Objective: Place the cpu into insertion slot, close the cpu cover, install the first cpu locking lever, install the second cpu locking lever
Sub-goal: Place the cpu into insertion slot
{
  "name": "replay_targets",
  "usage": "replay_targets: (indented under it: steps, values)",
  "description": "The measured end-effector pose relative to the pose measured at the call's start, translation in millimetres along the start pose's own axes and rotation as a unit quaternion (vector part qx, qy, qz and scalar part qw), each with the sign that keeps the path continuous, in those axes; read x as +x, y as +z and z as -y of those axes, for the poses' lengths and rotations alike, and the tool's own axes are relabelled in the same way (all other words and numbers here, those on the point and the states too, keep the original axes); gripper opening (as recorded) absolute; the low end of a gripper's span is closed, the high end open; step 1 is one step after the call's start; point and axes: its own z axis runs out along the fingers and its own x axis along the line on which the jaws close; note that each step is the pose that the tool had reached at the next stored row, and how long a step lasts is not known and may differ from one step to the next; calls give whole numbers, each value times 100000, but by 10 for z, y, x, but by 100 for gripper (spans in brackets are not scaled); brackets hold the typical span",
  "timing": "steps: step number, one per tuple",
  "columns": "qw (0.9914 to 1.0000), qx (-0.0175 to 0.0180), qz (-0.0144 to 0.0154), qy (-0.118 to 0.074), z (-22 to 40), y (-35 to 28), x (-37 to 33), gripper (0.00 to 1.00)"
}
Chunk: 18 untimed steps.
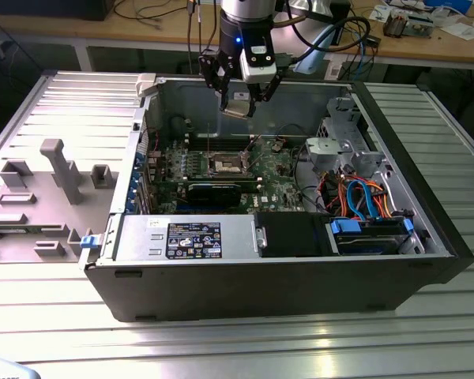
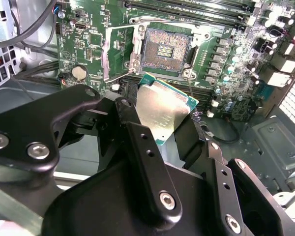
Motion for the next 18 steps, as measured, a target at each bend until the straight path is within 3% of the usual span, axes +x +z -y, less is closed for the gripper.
replay_targets:
  steps: [18]
  values:
    - [99995,-23,88,1044,0,0,0,55]
